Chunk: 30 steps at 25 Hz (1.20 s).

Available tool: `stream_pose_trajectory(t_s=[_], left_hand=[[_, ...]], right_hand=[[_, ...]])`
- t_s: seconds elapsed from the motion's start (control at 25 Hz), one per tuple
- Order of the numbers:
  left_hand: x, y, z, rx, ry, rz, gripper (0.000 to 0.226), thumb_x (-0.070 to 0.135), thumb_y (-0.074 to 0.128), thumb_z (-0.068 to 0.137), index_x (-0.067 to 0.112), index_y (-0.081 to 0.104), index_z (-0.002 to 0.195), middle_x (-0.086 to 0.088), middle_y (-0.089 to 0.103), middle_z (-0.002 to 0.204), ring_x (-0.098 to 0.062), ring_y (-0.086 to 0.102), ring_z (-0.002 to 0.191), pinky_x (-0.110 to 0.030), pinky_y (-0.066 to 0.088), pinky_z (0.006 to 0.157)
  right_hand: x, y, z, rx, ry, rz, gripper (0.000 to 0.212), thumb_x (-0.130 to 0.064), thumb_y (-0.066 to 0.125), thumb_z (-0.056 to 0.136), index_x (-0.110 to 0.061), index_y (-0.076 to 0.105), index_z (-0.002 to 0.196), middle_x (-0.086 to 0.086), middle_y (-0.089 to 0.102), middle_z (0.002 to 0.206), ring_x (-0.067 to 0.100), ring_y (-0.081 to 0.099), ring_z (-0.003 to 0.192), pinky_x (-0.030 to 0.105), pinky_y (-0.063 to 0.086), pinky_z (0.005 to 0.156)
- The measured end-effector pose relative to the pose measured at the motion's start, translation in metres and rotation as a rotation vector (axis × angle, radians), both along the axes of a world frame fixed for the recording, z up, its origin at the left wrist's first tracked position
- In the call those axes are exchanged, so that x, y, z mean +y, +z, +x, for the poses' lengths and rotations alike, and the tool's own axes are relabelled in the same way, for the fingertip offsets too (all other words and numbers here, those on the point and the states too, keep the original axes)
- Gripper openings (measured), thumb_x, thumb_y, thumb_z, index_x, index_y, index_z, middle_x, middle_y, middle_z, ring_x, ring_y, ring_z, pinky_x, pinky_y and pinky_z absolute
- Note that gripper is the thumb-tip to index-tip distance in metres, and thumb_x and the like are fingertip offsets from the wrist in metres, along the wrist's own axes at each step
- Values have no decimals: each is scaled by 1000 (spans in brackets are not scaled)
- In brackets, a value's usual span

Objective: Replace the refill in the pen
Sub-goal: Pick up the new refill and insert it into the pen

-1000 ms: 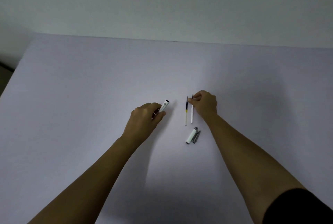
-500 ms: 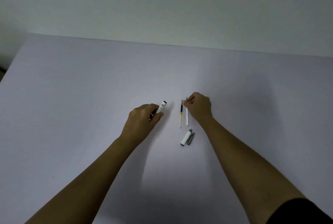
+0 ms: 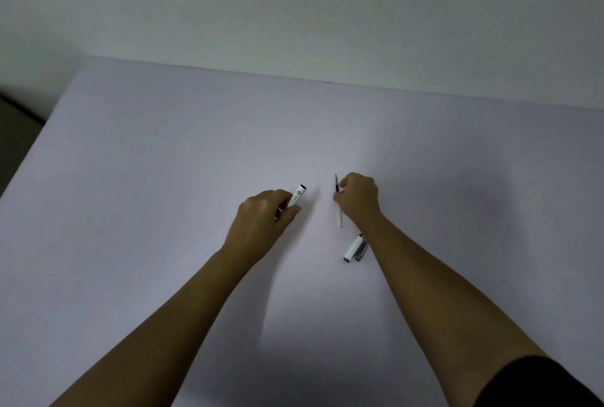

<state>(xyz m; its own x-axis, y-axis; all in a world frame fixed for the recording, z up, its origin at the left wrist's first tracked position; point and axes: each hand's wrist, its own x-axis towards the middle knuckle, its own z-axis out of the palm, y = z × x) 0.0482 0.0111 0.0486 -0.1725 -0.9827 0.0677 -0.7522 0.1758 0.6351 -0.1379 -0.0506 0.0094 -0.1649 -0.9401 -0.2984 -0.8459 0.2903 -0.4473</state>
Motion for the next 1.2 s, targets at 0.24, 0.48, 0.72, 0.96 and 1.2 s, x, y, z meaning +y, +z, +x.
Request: stream_pose_trajectory(t_s=[0.24,0.48,0.72,0.96,1.2], left_hand=[[1,22,10,-31,1,14,15,25,63,86,13,66,94,-6,70,81,-23,63,72,-36,49,65],[6,59,-4,-6,-51,-15,17,26,63,86,14,68,96,-7,70,82,-21,63,72,-31,45,66],[10,82,-18,23,-46,-58,16,26,64,85,14,69,94,-6,71,82,-20,63,70,-33,46,67],[20,82,-16,17,-62,-43,19,26,64,85,15,69,99,-6,72,84,-20,64,73,-34,49,70],[23,86,-17,17,-60,-68,12,22,63,85,11,67,86,-7,66,69,-24,59,65,-36,46,62]], right_hand=[[-2,68,5,-685,-378,-176,18,-15,67,77,-13,72,94,5,74,83,18,69,77,38,56,86],[23,130,0,-1059,-465,-318,12,-14,66,78,-24,67,83,1,71,84,15,68,86,25,54,75],[41,148,2,-1088,-432,-342,11,-13,65,81,-23,65,85,1,71,86,16,68,88,24,54,77],[55,144,-1,-1119,-393,-299,13,-13,64,83,-15,65,96,2,70,87,13,69,85,21,54,74],[69,140,5,-1101,-241,-225,5,-21,63,83,-22,67,86,0,73,86,15,70,92,23,54,79]])
